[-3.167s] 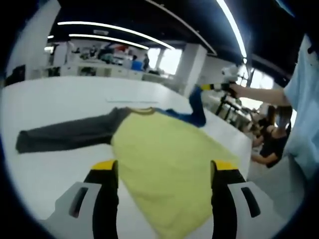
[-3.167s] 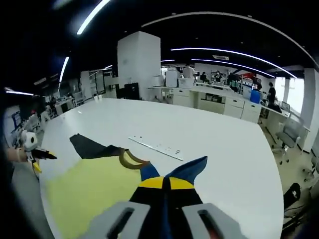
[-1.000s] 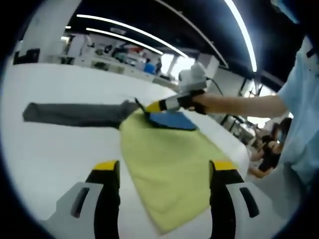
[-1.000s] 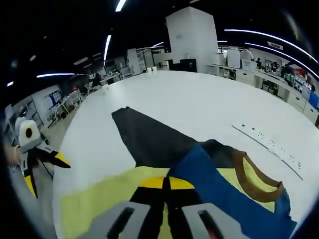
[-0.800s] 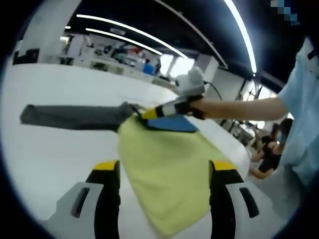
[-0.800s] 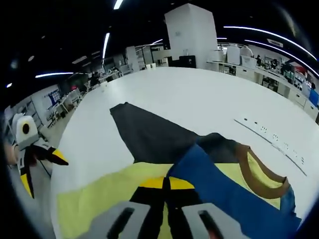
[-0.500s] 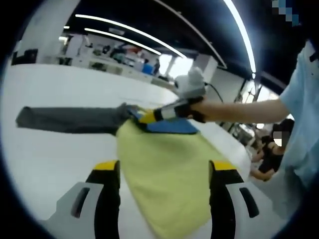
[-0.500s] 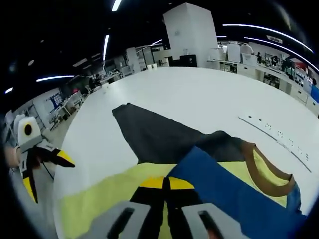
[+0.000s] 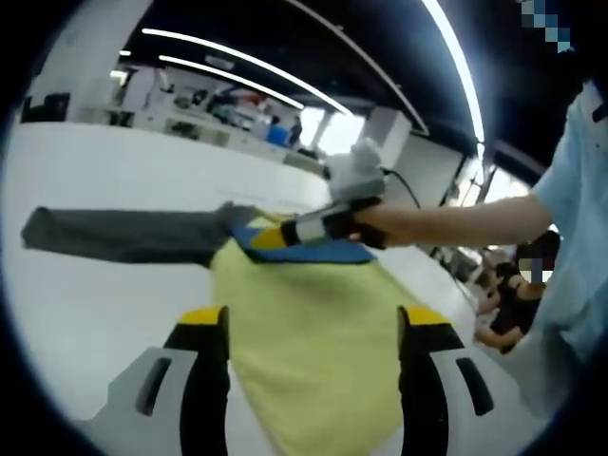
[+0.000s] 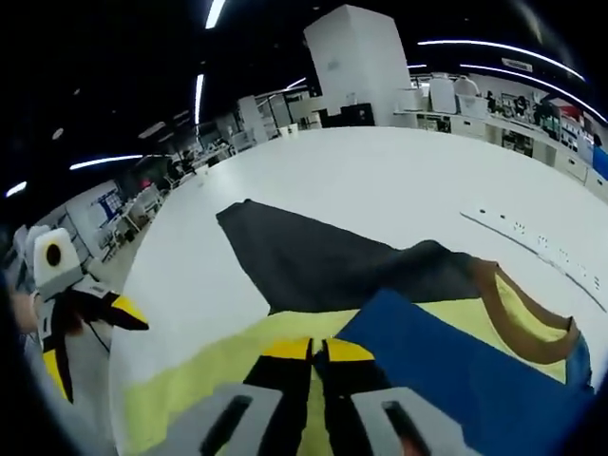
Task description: Fold the garment on the visible template until the final outline fits inside the template.
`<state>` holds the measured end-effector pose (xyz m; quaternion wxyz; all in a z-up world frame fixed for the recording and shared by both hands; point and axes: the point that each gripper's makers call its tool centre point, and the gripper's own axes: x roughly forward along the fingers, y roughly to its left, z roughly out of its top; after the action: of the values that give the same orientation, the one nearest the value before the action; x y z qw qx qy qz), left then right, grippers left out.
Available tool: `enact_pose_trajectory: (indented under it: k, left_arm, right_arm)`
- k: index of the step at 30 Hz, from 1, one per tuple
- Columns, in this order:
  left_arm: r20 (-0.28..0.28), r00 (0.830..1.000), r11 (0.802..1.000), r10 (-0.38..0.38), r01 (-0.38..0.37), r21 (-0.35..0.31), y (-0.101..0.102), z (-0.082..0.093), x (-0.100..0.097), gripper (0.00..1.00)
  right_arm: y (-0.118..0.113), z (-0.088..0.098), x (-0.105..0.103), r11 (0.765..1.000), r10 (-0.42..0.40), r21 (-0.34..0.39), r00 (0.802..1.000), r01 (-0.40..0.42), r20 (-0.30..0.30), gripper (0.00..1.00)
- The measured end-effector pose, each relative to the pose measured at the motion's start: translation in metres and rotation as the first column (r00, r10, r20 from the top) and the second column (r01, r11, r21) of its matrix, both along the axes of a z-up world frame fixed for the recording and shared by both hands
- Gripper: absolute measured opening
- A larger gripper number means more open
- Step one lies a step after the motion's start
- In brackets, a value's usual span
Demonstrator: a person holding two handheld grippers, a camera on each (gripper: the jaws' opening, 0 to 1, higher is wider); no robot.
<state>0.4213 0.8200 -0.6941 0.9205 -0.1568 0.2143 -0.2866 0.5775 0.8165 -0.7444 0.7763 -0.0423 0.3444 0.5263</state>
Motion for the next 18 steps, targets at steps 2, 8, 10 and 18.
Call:
enact_pose_trajectory:
  k: [2, 8, 10, 18]
  left_arm:
    - [-0.001, 1.000, 1.000, 0.001, -0.001, 0.001, 0.001, -0.001, 0.001, 0.69]
    - [0.007, 1.000, 1.000, -0.003, 0.003, -0.003, 0.001, 0.001, 0.006, 0.69]
    - [0.008, 1.000, 1.000, -0.006, 0.006, -0.005, 0.000, 0.002, 0.008, 0.70]
    - [0.007, 1.000, 1.000, -0.019, 0.019, -0.003, -0.004, 0.004, 0.014, 0.70]
  right_arm:
    - [-0.005, 0.004, 0.002, 1.000, -0.001, 0.004, 1.000, 0.001, 0.020, 0.29]
    - [-0.030, 0.009, 0.009, 0.999, -0.030, 0.010, 0.998, 0.030, 0.046, 0.39]
    - [-0.035, 0.011, 0.011, 0.999, -0.041, 0.024, 0.998, 0.040, 0.050, 0.41]
    - [-0.050, 0.008, 0.019, 0.999, -0.046, -0.004, 0.996, 0.047, 0.071, 0.42]
